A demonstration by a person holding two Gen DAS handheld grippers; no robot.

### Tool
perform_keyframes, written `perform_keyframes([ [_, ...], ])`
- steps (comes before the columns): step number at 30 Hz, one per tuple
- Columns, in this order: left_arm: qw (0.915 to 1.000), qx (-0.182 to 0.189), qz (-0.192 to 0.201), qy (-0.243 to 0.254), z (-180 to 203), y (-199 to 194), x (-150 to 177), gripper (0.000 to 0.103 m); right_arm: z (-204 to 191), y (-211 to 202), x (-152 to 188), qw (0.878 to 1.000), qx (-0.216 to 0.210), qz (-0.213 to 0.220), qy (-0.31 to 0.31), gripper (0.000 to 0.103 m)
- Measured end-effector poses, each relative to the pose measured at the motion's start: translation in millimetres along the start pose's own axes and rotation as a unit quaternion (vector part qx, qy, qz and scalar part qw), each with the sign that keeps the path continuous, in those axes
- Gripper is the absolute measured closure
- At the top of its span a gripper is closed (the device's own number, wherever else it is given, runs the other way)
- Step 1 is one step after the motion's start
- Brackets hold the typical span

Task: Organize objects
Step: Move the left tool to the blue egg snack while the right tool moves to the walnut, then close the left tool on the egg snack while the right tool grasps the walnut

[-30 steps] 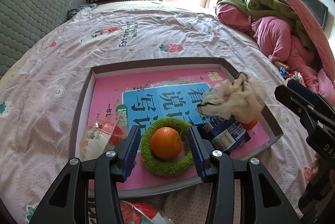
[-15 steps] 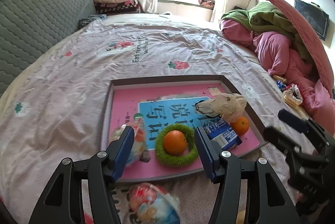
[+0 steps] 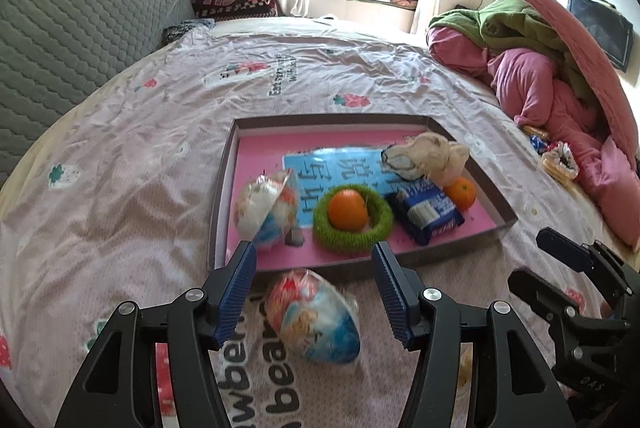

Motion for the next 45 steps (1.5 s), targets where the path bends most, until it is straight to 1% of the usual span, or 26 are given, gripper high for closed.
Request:
perform_keyframes([
  [5,0.9999,-0.009,-0.002,0.006,3,-2,10,0.042,-8,-3,12,1.0,0.002,-0.009,-0.007,0.042],
  [11,0.9996,-0.015,-0.024,0.008,4,4,28,0.041,-17,-3,27,1.0,0.002,-0.026,-0.012,0.042],
  [15,0.9993,-0.017,-0.031,0.015,7,5,36,0.041,-22,0,36,0.999,-0.003,-0.042,-0.016,0.042],
  [21,0.999,-0.026,-0.033,0.014,8,6,41,0.041,-31,8,52,0.997,-0.011,-0.072,-0.022,0.042],
  [29,0.9982,-0.038,-0.047,0.004,4,17,47,0.041,-33,20,71,0.994,-0.006,-0.108,-0.028,0.042],
  [31,0.9981,-0.035,-0.05,0.0,5,18,49,0.041,-33,23,75,0.993,-0.003,-0.117,-0.029,0.042],
  [37,0.9978,-0.036,-0.056,-0.005,8,25,50,0.041,-34,26,78,0.992,-0.001,-0.119,-0.034,0.042],
  [38,0.9976,-0.036,-0.058,-0.006,8,26,51,0.041,-34,27,79,0.992,-0.002,-0.121,-0.033,0.043],
  [40,0.9972,-0.042,-0.062,-0.006,9,30,51,0.041,-34,29,81,0.992,-0.002,-0.124,-0.032,0.048],
  [41,0.997,-0.044,-0.064,-0.008,8,32,52,0.041,-34,29,81,0.992,-0.001,-0.124,-0.033,0.052],
  [43,0.9967,-0.043,-0.068,-0.012,7,36,53,0.041,-33,29,80,0.992,0.001,-0.123,-0.035,0.057],
  [45,0.9963,-0.043,-0.073,-0.017,6,42,54,0.041,-33,30,80,0.992,-0.001,-0.121,-0.035,0.064],
])
Point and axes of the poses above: each gripper's, at about its wrist camera, not at the fingertips, and y roughly the way its jaws point, z to its right, x to its underside, the point moved 9 cm from there along y, roughly the way its jaws point, and after that the axes turned 9 degrees about -x, right-handed, at the moved point
